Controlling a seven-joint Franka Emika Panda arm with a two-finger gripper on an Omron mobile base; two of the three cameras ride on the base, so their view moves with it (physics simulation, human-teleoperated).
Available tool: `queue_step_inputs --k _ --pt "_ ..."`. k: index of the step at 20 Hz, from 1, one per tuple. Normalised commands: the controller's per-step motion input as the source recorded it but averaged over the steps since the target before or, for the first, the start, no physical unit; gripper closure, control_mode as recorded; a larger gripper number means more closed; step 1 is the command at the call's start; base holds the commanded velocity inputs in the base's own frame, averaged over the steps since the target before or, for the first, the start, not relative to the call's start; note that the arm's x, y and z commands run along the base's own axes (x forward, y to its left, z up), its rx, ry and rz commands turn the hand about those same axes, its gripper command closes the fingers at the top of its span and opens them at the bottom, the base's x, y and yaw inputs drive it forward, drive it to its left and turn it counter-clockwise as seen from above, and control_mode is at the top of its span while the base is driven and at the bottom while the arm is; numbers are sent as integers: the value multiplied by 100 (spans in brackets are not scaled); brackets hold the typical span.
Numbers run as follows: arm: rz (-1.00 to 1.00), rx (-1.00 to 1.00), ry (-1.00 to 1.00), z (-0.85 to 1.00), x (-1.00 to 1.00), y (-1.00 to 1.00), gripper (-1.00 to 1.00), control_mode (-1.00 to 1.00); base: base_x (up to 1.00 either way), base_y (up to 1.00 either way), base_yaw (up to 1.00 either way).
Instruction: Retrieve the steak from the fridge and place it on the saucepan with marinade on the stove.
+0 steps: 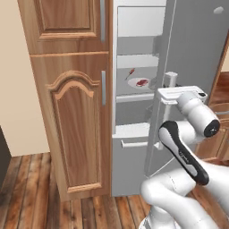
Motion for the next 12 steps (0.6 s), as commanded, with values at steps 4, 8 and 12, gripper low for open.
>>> queue_step_inputs --k 4,8,12 --pt "0 0 8 22 -58 -29 100 -100 0 0 0" --pt "0 0 7 17 -54 -28 100 -100 0 0 0" --pt "0 0 9 25 -52 -34 100 -100 0 0 0"
